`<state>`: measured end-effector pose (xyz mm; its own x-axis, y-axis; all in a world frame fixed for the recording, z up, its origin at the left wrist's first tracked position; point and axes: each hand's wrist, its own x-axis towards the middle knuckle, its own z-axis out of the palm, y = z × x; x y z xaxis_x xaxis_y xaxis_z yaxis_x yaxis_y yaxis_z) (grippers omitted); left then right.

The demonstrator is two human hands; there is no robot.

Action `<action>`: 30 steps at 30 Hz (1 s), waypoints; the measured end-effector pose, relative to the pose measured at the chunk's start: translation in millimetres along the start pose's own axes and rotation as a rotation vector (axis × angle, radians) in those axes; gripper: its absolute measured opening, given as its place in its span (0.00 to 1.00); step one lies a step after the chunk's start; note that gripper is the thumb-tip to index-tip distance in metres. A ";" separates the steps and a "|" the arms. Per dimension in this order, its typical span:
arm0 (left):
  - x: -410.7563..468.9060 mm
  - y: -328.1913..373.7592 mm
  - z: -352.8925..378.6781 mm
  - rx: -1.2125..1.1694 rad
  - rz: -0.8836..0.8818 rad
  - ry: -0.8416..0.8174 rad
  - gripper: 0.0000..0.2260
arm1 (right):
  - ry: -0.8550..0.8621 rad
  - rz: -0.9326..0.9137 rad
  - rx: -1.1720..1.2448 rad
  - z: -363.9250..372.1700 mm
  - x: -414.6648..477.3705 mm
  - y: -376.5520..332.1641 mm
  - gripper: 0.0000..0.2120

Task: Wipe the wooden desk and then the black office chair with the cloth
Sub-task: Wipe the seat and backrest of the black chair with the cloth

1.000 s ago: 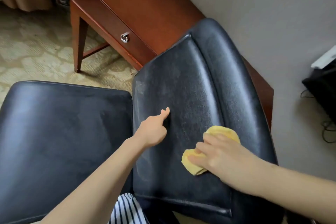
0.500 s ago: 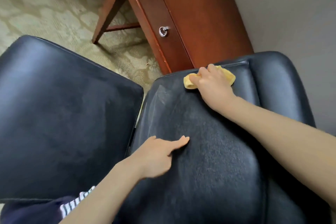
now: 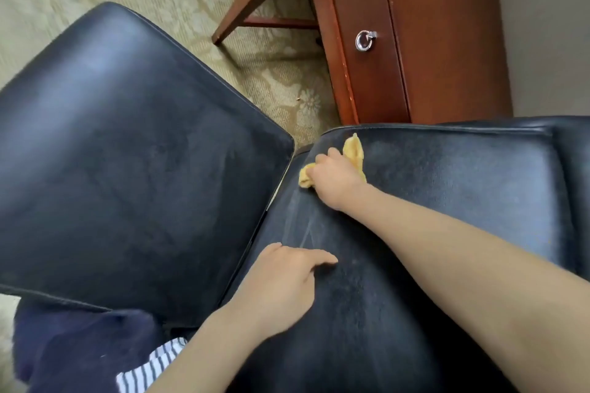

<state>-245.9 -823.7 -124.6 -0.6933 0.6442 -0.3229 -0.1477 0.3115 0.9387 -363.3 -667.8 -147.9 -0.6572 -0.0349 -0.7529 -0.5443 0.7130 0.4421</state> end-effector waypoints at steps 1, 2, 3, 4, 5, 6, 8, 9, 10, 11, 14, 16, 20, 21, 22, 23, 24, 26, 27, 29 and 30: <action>-1.9 -6.0 -2.4 -0.002 -0.033 0.035 0.23 | -0.030 -0.042 0.003 8.4 -4.8 -15.4 0.13; -3.4 -12.0 -5.1 0.003 -0.067 0.060 0.23 | -0.064 -0.076 -0.001 14.9 -10.5 -29.5 0.13; -4.8 -16.9 -8.3 0.012 -0.099 0.081 0.23 | -0.088 -0.105 -0.004 19.7 -16.8 -41.4 0.13; -6.3 -20.8 -12.1 0.020 -0.127 0.096 0.23 | -0.109 -0.131 -0.009 22.5 -23.5 -50.7 0.14; -7.8 -22.8 -16.3 0.020 -0.149 0.110 0.23 | -0.117 -0.159 -0.014 24.1 -31.0 -57.5 0.14; -9.1 -23.8 -20.1 0.016 -0.167 0.123 0.23 | -0.119 -0.188 -0.013 24.2 -39.4 -62.7 0.14; -10.1 -24.0 -26.4 0.006 -0.199 0.156 0.23 | -0.119 -0.257 0.016 21.4 -60.0 -70.3 0.13; -9.6 -24.0 -28.3 -0.001 -0.215 0.169 0.23 | -0.121 -0.297 0.039 18.8 -71.9 -73.1 0.13; -8.8 -23.2 -29.0 -0.010 -0.225 0.173 0.23 | -0.127 -0.339 0.060 15.1 -85.4 -75.5 0.12; -7.3 -21.6 -28.6 -0.021 -0.227 0.172 0.24 | -0.134 -0.376 0.084 11.2 -99.0 -76.6 0.12; -0.4 -16.2 -22.6 -0.039 -0.213 0.126 0.26 | -0.155 -0.445 0.144 -1.3 -142.2 -69.4 0.12; 5.3 -11.5 -15.6 -0.048 -0.194 0.064 0.27 | -0.182 -0.456 0.196 -8.0 -177.2 -56.0 0.12; 18.4 2.3 2.9 -0.049 -0.086 -0.080 0.27 | -0.039 -0.359 0.130 -19.7 -241.0 -8.1 0.07; 22.1 7.8 8.6 -0.054 -0.062 -0.111 0.27 | 0.016 -0.302 0.146 -20.2 -252.1 6.2 0.07; 24.7 12.0 13.3 -0.058 -0.046 -0.139 0.26 | 0.076 -0.260 0.145 -20.5 -258.8 19.6 0.08; 24.6 14.3 16.3 -0.054 -0.037 -0.157 0.26 | 0.128 -0.229 0.136 -20.8 -261.0 31.8 0.09; 26.3 16.5 20.4 -0.043 -0.025 -0.168 0.26 | 0.180 -0.190 0.127 -22.4 -259.7 45.8 0.09; 24.4 15.1 21.8 -0.010 -0.003 -0.158 0.27 | 0.277 -0.089 0.116 -26.2 -246.1 66.9 0.07; 24.1 13.7 21.4 -0.010 0.006 -0.153 0.27 | 0.300 -0.029 0.102 -29.2 -233.7 76.7 0.07; 23.5 10.3 21.8 -0.030 0.011 -0.157 0.28 | 0.274 0.089 0.045 -31.9 -200.5 93.6 0.09; 22.3 8.9 22.0 -0.034 0.012 -0.162 0.28 | 0.258 0.135 0.008 -31.8 -181.3 100.5 0.11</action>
<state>-247.2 -791.3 -126.1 -0.5731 0.7527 -0.3242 -0.1659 0.2809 0.9453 -315.4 -612.1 48.6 -0.8349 -0.1157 -0.5381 -0.4395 0.7286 0.5253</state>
